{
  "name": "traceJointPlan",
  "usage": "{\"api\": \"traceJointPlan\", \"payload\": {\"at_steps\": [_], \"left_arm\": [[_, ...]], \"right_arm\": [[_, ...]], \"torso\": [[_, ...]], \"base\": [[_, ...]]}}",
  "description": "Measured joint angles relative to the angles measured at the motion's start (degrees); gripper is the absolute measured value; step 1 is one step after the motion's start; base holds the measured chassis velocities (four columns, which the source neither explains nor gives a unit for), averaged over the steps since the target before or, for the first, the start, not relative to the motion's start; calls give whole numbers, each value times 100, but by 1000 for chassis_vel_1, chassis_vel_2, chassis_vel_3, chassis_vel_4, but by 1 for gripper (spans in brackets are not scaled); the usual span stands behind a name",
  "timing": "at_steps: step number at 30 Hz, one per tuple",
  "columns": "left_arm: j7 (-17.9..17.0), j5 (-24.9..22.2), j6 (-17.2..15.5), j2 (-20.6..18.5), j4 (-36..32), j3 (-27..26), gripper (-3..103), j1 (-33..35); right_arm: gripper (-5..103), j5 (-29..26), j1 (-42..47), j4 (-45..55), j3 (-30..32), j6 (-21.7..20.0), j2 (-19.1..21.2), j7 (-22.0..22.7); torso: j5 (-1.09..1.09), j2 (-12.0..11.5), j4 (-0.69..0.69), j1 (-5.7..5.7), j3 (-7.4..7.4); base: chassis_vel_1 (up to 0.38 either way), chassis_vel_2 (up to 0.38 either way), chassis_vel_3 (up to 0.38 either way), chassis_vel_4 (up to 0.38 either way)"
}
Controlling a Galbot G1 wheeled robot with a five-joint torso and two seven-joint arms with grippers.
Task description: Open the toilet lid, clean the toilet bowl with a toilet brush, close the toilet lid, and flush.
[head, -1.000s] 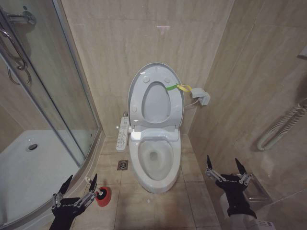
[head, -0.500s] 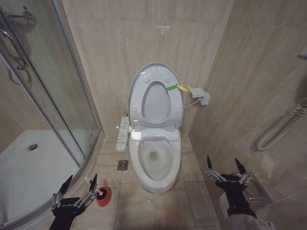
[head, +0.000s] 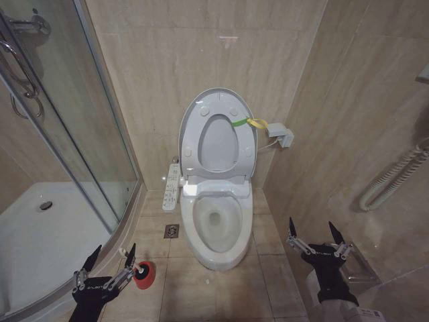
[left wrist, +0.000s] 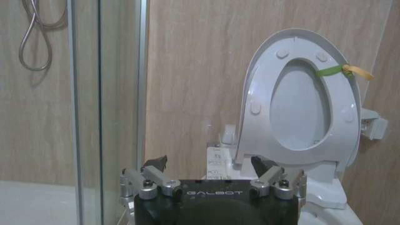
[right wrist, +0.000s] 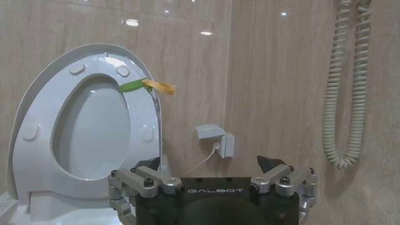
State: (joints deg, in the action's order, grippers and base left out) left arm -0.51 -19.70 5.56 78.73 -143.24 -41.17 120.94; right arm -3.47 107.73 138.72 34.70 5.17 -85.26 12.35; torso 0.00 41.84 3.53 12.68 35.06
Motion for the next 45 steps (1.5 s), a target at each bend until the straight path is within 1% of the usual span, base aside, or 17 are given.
{"api": "traceJointPlan", "payload": {"at_steps": [12,15,16,19,20,23,25,27,28,30,31,32,33,34,35,36,45], "left_arm": [[0,0,0,0,0,0,92,0],[0,0,0,0,0,0,92,0],[0,0,0,0,0,0,92,0],[0,0,0,0,0,0,92,0],[0,0,0,0,0,0,92,0],[0,0,0,0,0,0,92,0],[0,0,0,0,0,0,92,0],[0,0,0,0,0,0,92,0],[1,0,0,-1,0,2,92,-1],[-2,0,0,-1,0,-3,92,0],[1,0,0,0,0,1,92,-1],[-1,0,0,-3,0,-1,92,0],[1,0,0,0,0,1,92,-1],[0,0,0,0,0,0,92,0],[0,0,0,0,0,0,92,0],[0,0,0,-1,0,1,92,-1],[0,0,0,-1,0,1,92,-1]], "right_arm": [[100,0,-56,-42,-11,-37,-6,-15],[100,1,-523,-403,-133,-379,-78,-188],[100,1,-523,-403,-133,-379,-78,-188],[100,10,-1130,-875,-294,-831,-179,-425],[100,10,-1130,-875,-294,-831,-179,-425],[100,24,-1781,-1381,-467,-1320,-280,-678],[100,27,-1933,-1497,-508,-1431,-304,-737],[100,35,-2352,-1823,-617,-1745,-374,-896],[100,37,-2550,-1957,-653,-1815,-399,-888],[100,40,-2661,-1973,-571,-1710,-365,-717],[100,42,-2710,-1956,-470,-1589,-314,-535],[100,41,-2698,-1918,-431,-1512,-307,-412],[100,45,-2670,-1867,-392,-1468,-298,-354],[100,45,-2631,-1810,-364,-1451,-286,-326],[100,45,-2631,-1810,-364,-1451,-286,-326],[100,36,-2560,-1738,-342,-1448,-251,-310],[100,-73,-2617,-1779,-588,-1482,-147,-363]], "torso": [[-1,0,1,0,0],[0,0,0,0,0],[0,0,0,0,0],[0,0,-1,0,0],[0,0,-1,0,0],[0,0,-1,0,0],[-1,0,-1,0,0],[0,0,0,0,0],[4,-1,-4,0,1],[6,-1,-6,1,1],[-4,-1,-4,2,1],[-2,-1,3,1,1],[0,-1,3,2,1],[2,-1,-1,1,1],[2,-1,-1,1,1],[-1,-1,5,0,0],[0,-1,-1,0,0]], "base": [[0,0,0,0],[0,0,0,0],[0,0,0,0],[0,0,0,0],[0,0,0,0],[0,0,0,0],[0,0,0,0],[0,0,0,0],[0,0,0,0],[0,0,0,0],[0,0,0,0],[0,0,0,0],[0,0,0,0],[0,0,0,0],[0,0,0,0],[0,0,0,0],[0,0,0,0]]}}
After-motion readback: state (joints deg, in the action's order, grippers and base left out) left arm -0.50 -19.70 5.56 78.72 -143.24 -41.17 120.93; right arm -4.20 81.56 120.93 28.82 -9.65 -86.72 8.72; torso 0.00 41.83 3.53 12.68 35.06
